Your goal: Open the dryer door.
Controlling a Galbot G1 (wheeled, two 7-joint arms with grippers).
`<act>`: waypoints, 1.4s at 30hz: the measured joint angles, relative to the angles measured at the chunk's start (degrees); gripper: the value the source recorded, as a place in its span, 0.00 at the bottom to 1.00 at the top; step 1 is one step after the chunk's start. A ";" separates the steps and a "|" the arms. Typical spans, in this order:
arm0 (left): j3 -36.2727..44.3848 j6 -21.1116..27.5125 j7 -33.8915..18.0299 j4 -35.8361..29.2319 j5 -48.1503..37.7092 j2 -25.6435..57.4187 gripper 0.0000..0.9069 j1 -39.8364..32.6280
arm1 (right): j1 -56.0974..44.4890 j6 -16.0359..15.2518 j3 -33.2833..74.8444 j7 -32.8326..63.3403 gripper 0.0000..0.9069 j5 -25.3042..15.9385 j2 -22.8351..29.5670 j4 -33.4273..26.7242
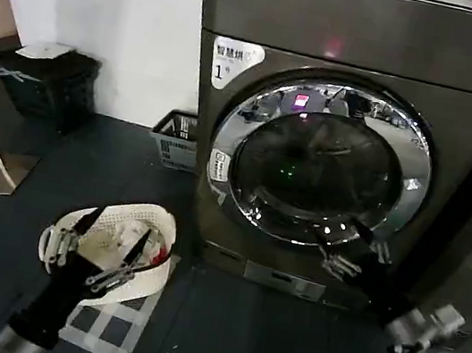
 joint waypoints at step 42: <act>-0.57 1.72 1.24 -3.04 -1.62 -1.63 1.00 2.68 | 30.84 4.27 -26.73 -5.48 1.00 -3.17 9.64 -30.23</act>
